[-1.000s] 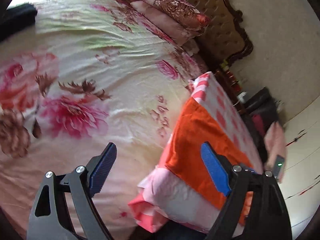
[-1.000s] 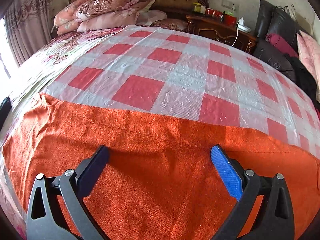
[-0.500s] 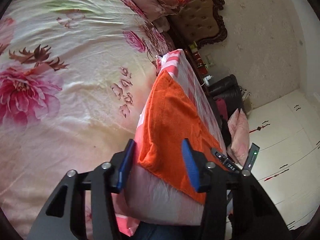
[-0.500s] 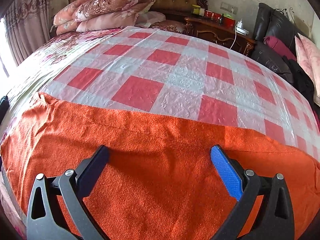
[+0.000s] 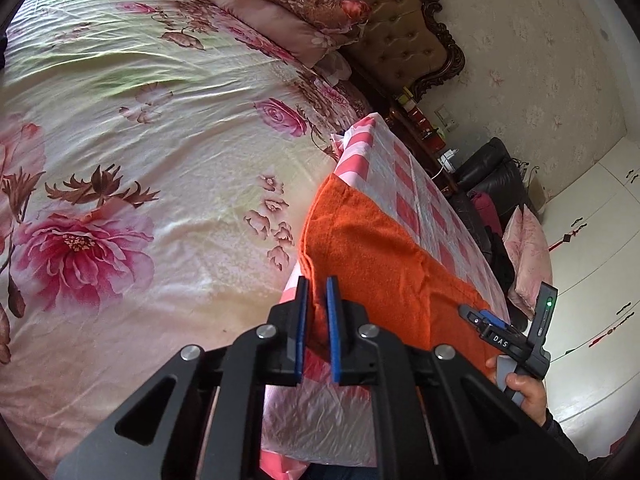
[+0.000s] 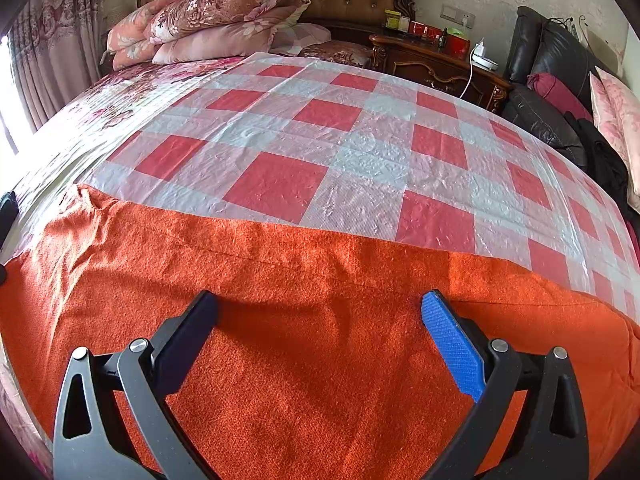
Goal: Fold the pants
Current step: 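Close the left tool on the edge of the folded orange pants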
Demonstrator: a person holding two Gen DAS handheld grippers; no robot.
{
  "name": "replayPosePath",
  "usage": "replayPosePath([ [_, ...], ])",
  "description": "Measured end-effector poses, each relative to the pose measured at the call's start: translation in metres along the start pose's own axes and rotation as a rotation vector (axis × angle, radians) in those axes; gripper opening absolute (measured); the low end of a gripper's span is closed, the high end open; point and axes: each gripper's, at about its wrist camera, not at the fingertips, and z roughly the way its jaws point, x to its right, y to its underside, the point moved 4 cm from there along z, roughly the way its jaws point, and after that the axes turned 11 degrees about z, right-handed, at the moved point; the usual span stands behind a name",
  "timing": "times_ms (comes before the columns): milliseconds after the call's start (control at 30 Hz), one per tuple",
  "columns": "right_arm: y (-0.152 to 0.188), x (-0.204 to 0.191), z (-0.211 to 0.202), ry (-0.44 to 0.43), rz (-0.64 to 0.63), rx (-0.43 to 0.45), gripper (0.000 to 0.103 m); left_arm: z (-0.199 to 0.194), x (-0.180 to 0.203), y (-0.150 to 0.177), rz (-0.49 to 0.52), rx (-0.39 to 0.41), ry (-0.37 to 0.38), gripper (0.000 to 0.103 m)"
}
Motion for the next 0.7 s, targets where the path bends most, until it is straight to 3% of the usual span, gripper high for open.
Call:
replayPosePath([
  [167,0.000,0.000,0.000,0.001,-0.001,0.001,0.098,-0.003,-0.002,0.006,-0.051,0.009,0.025,0.008],
  [367,0.000,0.000,0.000,0.001,-0.001,0.000,0.098,-0.008,-0.004,0.009,-0.136,0.032,0.111,0.011],
  [400,0.000,0.000,0.000,0.001,-0.001,0.001,0.098,-0.007,-0.006,0.010,-0.161,0.033,0.138,0.014],
  [467,0.000,0.000,0.000,0.002,-0.001,0.001,0.098,-0.008,-0.009,0.012,-0.203,0.038,0.184,0.034],
  [533,0.000,0.000,0.000,0.001,-0.001,0.001,0.098,-0.008,-0.011,0.014,-0.239,0.034,0.204,0.045],
  [700,-0.001,0.001,0.001,-0.007,0.005,-0.006,0.098,-0.009,-0.040,0.020,-0.339,0.032,0.130,0.059],
])
